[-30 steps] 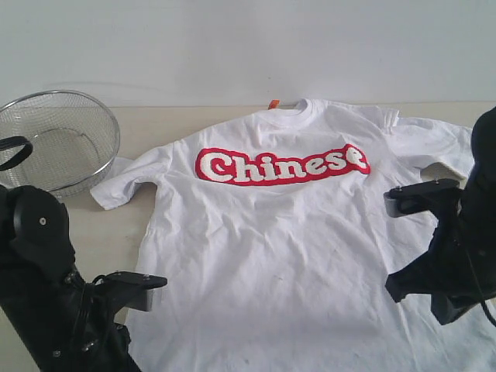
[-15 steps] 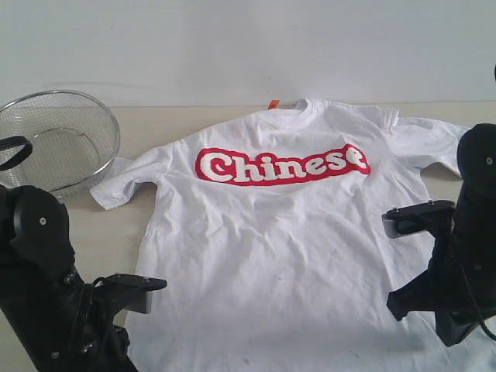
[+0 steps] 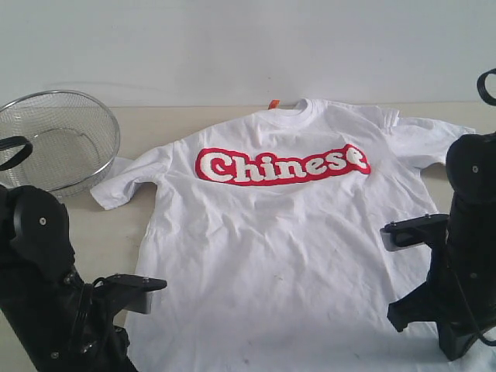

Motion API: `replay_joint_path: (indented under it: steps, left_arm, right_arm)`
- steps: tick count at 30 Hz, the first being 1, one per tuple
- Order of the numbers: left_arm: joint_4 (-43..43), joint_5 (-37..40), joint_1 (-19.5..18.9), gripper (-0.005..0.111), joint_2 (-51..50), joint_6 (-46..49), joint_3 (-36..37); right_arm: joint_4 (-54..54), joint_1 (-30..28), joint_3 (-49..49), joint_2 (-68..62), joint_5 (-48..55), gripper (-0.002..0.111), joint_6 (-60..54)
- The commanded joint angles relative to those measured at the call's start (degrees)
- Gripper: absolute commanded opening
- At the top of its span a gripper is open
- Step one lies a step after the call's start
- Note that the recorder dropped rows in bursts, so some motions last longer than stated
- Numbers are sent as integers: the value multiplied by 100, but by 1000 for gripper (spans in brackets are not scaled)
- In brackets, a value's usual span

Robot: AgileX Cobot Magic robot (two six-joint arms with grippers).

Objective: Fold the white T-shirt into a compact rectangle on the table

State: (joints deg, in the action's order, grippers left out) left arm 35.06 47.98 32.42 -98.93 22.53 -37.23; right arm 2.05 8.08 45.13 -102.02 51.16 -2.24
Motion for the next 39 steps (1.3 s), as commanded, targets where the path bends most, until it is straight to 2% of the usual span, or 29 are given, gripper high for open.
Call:
replay_joint_path:
  steps: [1, 7, 15, 23, 30, 35, 39]
  left_arm:
    - [-26, 63, 21, 4, 61, -6, -15]
    - [-15, 216, 21, 4, 61, -6, -4]
    - [34, 125, 32, 4, 61, -6, 356]
    - [61, 38, 32, 4, 61, 54, 677]
    - [749, 73, 32, 4, 90, 814, 793]
    - [801, 132, 32, 4, 454, 964, 793]
    - [801, 132, 21, 4, 1167, 894, 782]
  right_arm:
    - [-35, -9, -45, -64, 351, 0, 6]
    - [-133, -9, -109, -64, 726, 0, 6]
    - [-255, -9, -759, -64, 151, 0, 66]
    - [-280, -9, -797, -64, 565, 0, 105]
    - [-321, -9, -797, 26, 631, 0, 105]
    - [-331, -19, -771, 528, 417, 0, 48]
    - [-237, -19, -305, 1147, 320, 0, 48]
